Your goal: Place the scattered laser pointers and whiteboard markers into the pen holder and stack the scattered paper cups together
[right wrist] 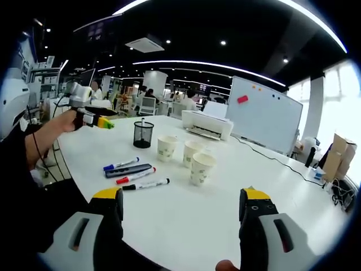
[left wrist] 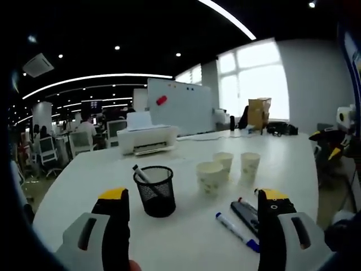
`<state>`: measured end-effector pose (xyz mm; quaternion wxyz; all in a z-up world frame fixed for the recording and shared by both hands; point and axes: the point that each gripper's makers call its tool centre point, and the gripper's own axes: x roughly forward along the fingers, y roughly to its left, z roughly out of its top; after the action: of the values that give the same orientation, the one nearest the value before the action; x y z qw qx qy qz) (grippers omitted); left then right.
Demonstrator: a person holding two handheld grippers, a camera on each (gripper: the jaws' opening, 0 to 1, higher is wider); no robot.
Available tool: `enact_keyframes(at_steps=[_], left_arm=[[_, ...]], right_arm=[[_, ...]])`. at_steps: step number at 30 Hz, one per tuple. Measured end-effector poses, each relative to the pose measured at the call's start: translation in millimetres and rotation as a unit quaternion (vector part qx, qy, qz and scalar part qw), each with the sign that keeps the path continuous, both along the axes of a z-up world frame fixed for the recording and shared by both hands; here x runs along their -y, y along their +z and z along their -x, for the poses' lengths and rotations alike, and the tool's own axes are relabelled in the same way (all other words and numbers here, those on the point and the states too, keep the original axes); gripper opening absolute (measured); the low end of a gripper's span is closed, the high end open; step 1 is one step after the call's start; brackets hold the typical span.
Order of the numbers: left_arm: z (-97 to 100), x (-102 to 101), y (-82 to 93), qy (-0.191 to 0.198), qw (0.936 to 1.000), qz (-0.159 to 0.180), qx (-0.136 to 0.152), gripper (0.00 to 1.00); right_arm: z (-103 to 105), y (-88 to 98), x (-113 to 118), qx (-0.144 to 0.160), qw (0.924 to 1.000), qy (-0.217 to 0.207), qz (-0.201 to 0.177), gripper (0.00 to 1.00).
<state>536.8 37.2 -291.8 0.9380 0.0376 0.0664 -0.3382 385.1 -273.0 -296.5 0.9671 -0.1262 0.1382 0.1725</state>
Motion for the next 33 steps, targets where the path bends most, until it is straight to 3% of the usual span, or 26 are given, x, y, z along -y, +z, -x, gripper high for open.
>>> enact_keyframes(at_steps=[10, 19, 24, 33], left_arm=[[18.2, -0.8, 7.9, -0.009, 0.9999, 0.004, 0.004, 0.97], [27.5, -6.8, -0.3, -0.005, 1.0, -0.001, -0.005, 0.97], [37.1, -5.6, -3.6, -0.006, 0.9997, -0.022, -0.003, 0.97], [49.5, -0.7, -5.9, -0.017, 0.9996, -0.022, -0.004, 0.97]], right_arm=[[0.3, -1.0, -0.5, -0.002, 1.0, 0.003, -0.001, 0.81], [0.6, -3.5, -1.3, -0.005, 1.0, 0.006, -0.006, 0.82], [-0.1, -3.1, -1.5, -0.003, 0.9999, 0.007, -0.009, 0.82], [-1.7, -5.0, -2.5, -0.005, 0.9999, 0.007, -0.013, 0.82]])
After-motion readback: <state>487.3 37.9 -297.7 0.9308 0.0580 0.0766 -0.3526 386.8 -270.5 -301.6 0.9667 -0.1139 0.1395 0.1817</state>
